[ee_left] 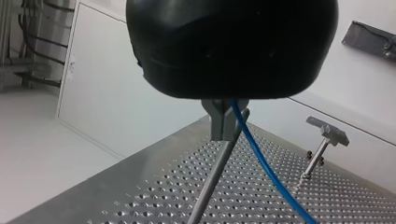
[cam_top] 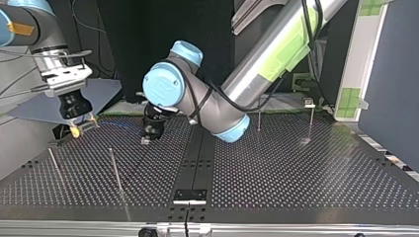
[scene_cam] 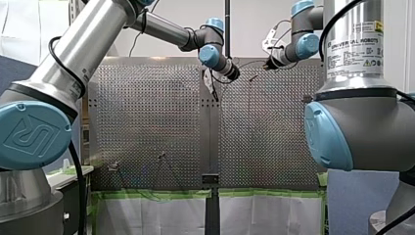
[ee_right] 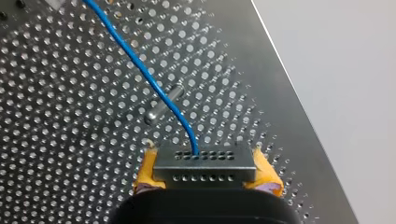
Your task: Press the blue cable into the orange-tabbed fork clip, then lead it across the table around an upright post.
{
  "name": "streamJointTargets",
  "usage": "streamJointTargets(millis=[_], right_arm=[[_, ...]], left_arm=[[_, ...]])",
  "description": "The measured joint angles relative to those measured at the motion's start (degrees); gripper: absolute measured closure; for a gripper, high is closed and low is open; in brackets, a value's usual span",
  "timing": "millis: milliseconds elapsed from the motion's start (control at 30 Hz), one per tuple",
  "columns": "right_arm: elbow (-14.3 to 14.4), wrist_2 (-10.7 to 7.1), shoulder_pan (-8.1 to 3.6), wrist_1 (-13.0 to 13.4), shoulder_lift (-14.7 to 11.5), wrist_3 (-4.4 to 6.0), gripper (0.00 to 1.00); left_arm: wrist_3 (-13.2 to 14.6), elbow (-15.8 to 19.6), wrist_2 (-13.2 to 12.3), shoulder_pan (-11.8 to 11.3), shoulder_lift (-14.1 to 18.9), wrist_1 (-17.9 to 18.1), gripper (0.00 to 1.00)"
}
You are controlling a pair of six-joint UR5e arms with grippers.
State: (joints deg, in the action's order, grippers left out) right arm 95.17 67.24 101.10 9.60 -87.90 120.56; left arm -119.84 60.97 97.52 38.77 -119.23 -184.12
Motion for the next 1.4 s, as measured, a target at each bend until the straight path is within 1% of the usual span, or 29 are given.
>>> streamJointTargets(millis=[100,233,300,467,667,767,900,1033,1133,1267,1400], right_arm=[[-0.49,0.04,-0.32,0.11,0.09,0.09,0.97],[-2.05,-0.02,-0.68,0.06,0.68,0.32,0.97],[-2.89,-0.06,-0.79,-0.04,1.19,0.47,0.97],[-4.63,-0.07,-1.14,-0.41,2.32,0.65,0.97],[-6.16,0.15,-1.71,-0.52,3.11,1.24,0.97],[-7.1,0.19,-1.86,-0.59,3.48,1.52,0.97],[-8.3,0.37,-2.1,-0.67,3.84,2.09,0.97],[-10.03,0.5,-2.42,-0.92,5.1,2.53,0.97],[-11.19,0.59,-2.56,-1.02,6.4,2.64,0.97],[-12.73,0.95,-2.7,-1.11,8.29,2.68,0.97],[-14.9,1.12,-2.86,-1.43,10.58,2.65,0.97]], left_arm=[[1.63,0.0,-0.11,-0.21,-0.02,1.52,1.0],[3.93,0.0,-0.09,-0.31,-0.04,3.82,1.0],[4.59,0.0,-0.05,-0.32,-0.04,5.19,1.0],[4.0,0.0,-0.01,-0.36,-0.06,7.98,1.0],[3.21,0.0,0.12,-0.5,-0.05,11.72,1.0],[2.29,0.0,0.36,-0.57,-0.06,13.53,1.0],[-0.01,-0.01,1.15,-0.57,-0.06,16.12,1.0],[-2.1,-0.01,1.71,-0.5,-0.1,18.26,1.0],[-3.78,-0.01,1.69,-0.6,-0.24,19.96,1.0],[-6.0,-0.02,1.03,-0.88,-1.09,21.91,1.0],[-8.22,-0.8,-0.64,-1.18,-3.28,22.64,1.0]])
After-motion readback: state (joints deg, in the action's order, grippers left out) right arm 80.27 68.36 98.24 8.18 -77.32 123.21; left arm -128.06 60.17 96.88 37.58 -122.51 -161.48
